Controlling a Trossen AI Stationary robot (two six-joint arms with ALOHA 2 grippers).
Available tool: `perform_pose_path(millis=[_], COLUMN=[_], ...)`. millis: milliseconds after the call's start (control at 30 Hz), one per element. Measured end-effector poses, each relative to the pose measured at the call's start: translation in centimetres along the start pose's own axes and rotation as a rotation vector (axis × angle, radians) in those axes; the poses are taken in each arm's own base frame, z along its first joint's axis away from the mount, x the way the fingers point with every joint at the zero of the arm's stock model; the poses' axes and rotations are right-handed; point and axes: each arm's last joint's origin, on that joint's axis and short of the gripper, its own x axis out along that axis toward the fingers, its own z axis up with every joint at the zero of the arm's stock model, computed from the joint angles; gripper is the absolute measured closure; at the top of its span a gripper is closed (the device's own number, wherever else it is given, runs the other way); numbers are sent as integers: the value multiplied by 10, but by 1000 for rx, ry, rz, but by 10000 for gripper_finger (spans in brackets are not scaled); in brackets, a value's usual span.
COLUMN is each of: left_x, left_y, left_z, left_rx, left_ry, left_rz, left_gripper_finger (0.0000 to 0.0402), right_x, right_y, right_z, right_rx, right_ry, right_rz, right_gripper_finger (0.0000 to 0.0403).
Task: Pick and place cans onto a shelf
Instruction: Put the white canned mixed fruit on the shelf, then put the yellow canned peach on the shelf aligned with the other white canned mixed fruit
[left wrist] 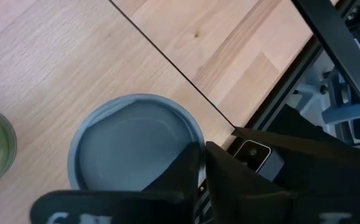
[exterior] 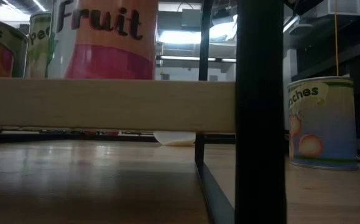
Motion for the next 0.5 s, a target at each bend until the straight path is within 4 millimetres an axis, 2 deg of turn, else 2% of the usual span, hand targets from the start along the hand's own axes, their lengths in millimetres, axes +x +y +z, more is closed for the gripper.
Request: perform_pose_path(millis=[333,500], left_x=[1,1], left_y=[0,2], left_z=[1,8], left_rx=[2,-10], left_ry=[-5,-3], left_rz=[0,0], left_gripper_finger=[318,313], right_x=[0,0], right_y=[0,0], right_z=[0,0], right_rx=[0,0], right_ry=[0,0], right_rz=[0,0], right_gripper_finger=[324,324])
